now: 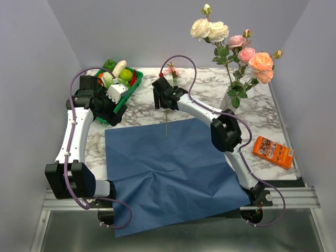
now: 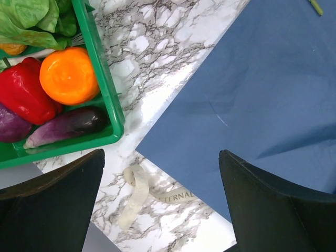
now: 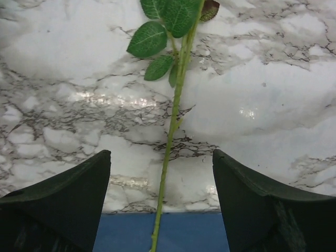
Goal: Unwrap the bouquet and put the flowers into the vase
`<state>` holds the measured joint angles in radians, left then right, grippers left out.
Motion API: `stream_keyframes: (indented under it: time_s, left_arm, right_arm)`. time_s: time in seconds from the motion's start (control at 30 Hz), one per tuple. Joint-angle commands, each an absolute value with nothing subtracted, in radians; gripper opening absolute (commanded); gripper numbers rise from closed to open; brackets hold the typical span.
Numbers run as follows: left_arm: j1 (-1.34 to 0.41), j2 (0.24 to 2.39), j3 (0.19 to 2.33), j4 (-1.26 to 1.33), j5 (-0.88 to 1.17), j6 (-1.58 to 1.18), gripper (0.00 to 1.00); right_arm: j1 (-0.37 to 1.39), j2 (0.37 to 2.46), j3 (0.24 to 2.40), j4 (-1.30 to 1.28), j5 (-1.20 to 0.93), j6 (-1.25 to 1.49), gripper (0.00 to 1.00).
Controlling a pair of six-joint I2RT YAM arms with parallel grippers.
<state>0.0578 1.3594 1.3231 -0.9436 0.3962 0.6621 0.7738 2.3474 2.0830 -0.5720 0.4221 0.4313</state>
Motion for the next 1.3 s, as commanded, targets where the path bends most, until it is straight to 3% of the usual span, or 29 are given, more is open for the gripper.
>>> stream_keyframes:
  time_s: [0.0,0.17,0.27,0.53,0.8,1.13,1.17,1.27]
  left_arm:
    - [0.06,1.351,1.328,-0.934,0.402,0.667,0.99]
    - [0.06,1.374,1.348,-0.933,0.408,0.653,0.99]
    - [0.06,1.385,1.367,-0.936,0.426,0.641,0.99]
    - [0.06,1.405,1.451,-0.979,0.465,0.62,0.99]
    - [0.06,1.402,1.49,-1.002,0.465,0.62,0.99]
    - [0.061,1.359,1.445,-1.006,0.445,0.638,0.99]
    - [0.061,1.353,1.447,-1.009,0.446,0.64,0.99]
    - [0.06,1.35,1.453,-1.026,0.457,0.64,0.99]
  right_arm:
    - [0.77,2.411,2.171,-0.713,0.312,0.474,0.8]
    - [0.758,2.437,2.189,-0.715,0.278,0.447,0.74]
    - [0.747,2.477,2.239,-0.745,0.255,0.449,0.63]
    - [0.727,2.551,2.298,-0.804,0.215,0.472,0.61]
    - [0.726,2.554,2.287,-0.811,0.227,0.476,0.52]
    - [0.719,2.52,2.247,-0.798,0.202,0.485,0.11]
    - [0.719,2.507,2.223,-0.79,0.201,0.485,0.01]
    - [0.719,2.422,2.166,-0.733,0.209,0.48,0.01]
